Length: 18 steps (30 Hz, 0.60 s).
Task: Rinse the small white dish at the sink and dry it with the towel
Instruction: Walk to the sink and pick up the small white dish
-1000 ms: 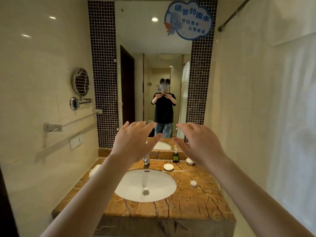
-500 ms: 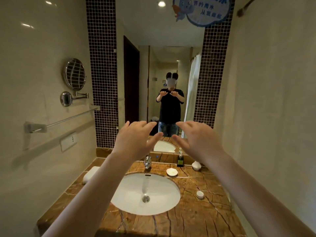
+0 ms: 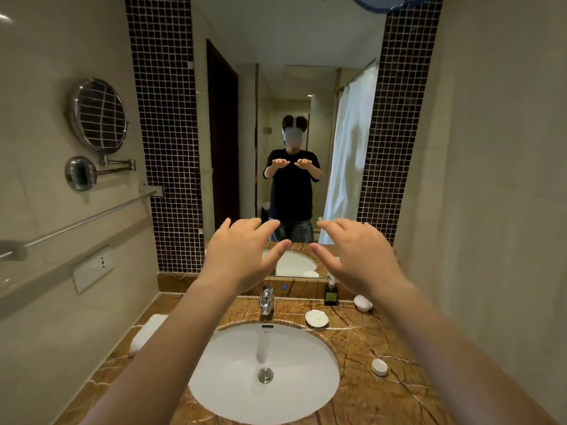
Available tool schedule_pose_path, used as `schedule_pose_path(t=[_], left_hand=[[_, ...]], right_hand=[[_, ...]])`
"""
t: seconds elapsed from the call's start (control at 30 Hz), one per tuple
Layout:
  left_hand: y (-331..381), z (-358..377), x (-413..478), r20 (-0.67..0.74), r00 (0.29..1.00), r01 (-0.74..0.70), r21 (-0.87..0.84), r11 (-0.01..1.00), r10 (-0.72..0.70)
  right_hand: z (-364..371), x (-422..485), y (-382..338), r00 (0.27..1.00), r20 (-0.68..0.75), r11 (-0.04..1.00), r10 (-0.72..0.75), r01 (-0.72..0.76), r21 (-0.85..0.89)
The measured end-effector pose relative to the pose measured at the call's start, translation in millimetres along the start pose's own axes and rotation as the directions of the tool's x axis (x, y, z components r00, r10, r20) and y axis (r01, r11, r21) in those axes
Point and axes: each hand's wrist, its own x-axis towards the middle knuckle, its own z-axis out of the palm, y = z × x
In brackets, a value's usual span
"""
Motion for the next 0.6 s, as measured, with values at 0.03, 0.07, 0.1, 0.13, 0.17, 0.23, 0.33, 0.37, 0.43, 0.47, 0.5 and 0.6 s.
schedule_pose_path(t=[0.03, 0.07, 0.1, 0.13, 0.17, 0.23, 0.33, 0.37, 0.43, 0.47, 0.5, 0.6], left_hand=[[-5, 4, 6, -0.003, 1.000, -0.005, -0.003, 1.000, 0.005], [-9, 7, 11, -0.008, 1.000, -0.010, -0.008, 1.000, 0.010], [-12, 11, 17, -0.014, 1.000, -0.012, -0.015, 1.000, 0.012], [-15, 14, 23, -0.019, 1.000, -0.015, -0.022, 1.000, 0.015], [-18, 17, 28, -0.020, 1.000, -0.020, -0.026, 0.999, 0.019], [-22, 25, 39, -0.018, 0.999, -0.032, -0.028, 0.999, 0.032], [-27, 41, 58, -0.007, 0.999, -0.040, -0.022, 0.999, 0.039], [-29, 46, 64, -0.004, 0.999, -0.039, -0.024, 0.999, 0.039], [-32, 58, 77, -0.003, 0.999, -0.036, -0.025, 0.999, 0.036], [-33, 64, 84, -0.004, 0.999, -0.036, -0.023, 0.999, 0.035], [-34, 70, 91, -0.004, 0.999, -0.034, -0.021, 0.999, 0.034], [-36, 86, 113, 0.004, 1.000, -0.025, -0.018, 1.000, 0.025]], right_hand=[[5, 7, 0, 1.000, -0.003, 1.000, 0.005, -0.005, 0.000], [10, 13, 0, 1.000, -0.004, 1.000, 0.008, -0.008, 0.000], [15, 19, 0, 1.000, -0.002, 1.000, 0.010, -0.010, -0.001], [19, 24, 1, 1.000, 0.002, 1.000, 0.012, -0.012, -0.002], [23, 30, 1, 1.000, 0.006, 1.000, 0.013, -0.013, -0.002], [32, 40, 4, 1.000, 0.016, 1.000, 0.023, -0.023, -0.004], [48, 55, 11, 0.999, 0.029, 0.999, 0.032, -0.032, -0.005], [53, 60, 14, 0.999, 0.034, 0.999, 0.034, -0.034, -0.004], [63, 71, 21, 0.998, 0.047, 0.999, 0.034, -0.034, -0.004], [68, 77, 25, 0.998, 0.052, 0.999, 0.033, -0.033, -0.006], [73, 83, 29, 0.998, 0.056, 1.000, 0.031, -0.031, -0.006], [86, 103, 44, 0.998, 0.057, 0.999, 0.031, -0.031, 0.006]])
